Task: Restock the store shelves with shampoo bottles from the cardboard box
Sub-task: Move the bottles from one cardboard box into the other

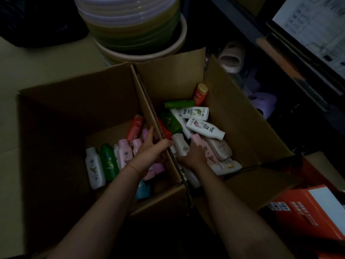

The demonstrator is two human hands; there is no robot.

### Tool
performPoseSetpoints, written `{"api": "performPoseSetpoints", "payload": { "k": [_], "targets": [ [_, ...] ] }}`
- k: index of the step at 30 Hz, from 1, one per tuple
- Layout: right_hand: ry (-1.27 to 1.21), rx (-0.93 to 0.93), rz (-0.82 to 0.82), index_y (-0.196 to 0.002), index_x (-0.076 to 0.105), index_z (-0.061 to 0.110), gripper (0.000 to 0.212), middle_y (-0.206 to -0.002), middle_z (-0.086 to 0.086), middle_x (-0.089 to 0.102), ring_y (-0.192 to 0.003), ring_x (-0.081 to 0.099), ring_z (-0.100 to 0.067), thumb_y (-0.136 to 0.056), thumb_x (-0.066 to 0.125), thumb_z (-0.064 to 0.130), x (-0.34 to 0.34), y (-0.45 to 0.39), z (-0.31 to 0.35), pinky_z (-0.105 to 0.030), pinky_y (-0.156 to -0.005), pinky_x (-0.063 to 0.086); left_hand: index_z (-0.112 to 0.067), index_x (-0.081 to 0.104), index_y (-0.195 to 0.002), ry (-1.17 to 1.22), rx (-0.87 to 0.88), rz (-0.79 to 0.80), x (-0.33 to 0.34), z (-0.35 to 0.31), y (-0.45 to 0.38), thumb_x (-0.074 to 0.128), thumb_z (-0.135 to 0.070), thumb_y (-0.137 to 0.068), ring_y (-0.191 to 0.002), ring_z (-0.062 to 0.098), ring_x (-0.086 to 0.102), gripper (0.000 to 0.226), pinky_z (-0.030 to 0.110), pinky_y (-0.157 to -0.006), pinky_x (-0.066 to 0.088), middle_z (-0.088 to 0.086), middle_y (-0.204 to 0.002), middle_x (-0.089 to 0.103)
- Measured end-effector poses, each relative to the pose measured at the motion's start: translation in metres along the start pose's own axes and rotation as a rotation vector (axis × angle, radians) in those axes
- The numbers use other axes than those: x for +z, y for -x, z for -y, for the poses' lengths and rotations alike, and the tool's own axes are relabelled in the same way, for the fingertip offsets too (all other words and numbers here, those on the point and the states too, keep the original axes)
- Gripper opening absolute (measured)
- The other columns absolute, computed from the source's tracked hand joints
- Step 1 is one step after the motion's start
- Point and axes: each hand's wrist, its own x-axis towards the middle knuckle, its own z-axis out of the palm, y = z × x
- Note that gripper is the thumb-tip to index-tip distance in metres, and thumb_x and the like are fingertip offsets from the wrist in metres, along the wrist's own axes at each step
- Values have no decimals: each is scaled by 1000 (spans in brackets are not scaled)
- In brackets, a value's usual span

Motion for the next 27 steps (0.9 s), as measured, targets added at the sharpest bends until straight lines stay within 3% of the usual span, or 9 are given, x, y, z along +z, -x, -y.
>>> {"api": "performPoseSetpoints", "payload": {
  "k": [3,5,8,12,14,17,21,24,27],
  "targets": [
    [-14,-116,80,-141,42,16,82,-132,-12,58,-112,59,-28,-73,73,52,4,1,3,-36,-88,50,-44,40,-140,-8,-2,3,-1,1,0,72,-33,-72,-110,25,67,76,54,-89,57,4,-123,67],
    [-139,-98,142,-150,32,20,86,-138,-11,54,-116,58,-29,-78,69,53,2,-1,9,-31,-82,46,-45,43,-138,-19,-1,3,-1,1,0,71,-33,-72,-110,26,67,73,57,-89,57,5,-124,66],
    [-190,-28,180,-153,25,17,88,-138,-12,53,-117,58,-31,-85,60,59,0,-5,20,-31,-81,43,-56,49,-118,-17,5,7,-1,1,1,69,-32,-71,-109,26,67,56,57,-90,56,5,-124,65],
    [-358,89,324,-127,50,15,77,-94,-9,67,-81,67,-23,-72,65,67,0,-18,19,-36,-77,56,-54,49,-119,-33,33,9,-2,-1,4,67,-32,-72,-104,23,69,56,51,-90,58,5,-120,66],
    [-405,131,376,-135,50,16,96,-106,-7,67,-92,67,-23,-58,66,71,3,-29,10,-41,-89,55,-46,48,-130,-35,44,3,-3,-1,5,67,-27,-78,-105,23,68,58,48,-90,58,5,-122,65],
    [-367,147,408,-136,47,15,93,-119,-10,64,-102,65,-27,-62,70,66,-2,-22,12,-44,-93,54,-38,43,-143,-35,42,-16,-4,2,6,65,-22,-87,-105,23,68,63,46,-87,59,5,-125,64],
    [-400,147,468,-137,49,17,114,-115,-7,70,-100,69,-27,-45,81,77,-14,-12,10,-45,-93,55,-42,44,-136,-34,36,-7,-5,2,3,60,-15,-93,-108,24,67,54,43,-86,60,5,-126,63],
    [-469,201,545,-126,55,21,107,-109,-12,72,-99,70,-31,-39,83,76,-13,-8,4,-49,-94,53,-46,47,-127,-29,30,-11,-4,1,1,60,-14,-93,-108,25,66,49,39,-81,60,5,-125,62],
    [-481,165,465,-134,47,27,111,-116,-7,68,-101,68,-28,-42,76,83,-6,0,8,-48,-94,53,-40,42,-141,-27,30,-12,-4,3,1,63,-17,-90,-107,24,67,59,36,-78,60,7,-125,62]
  ]
}}
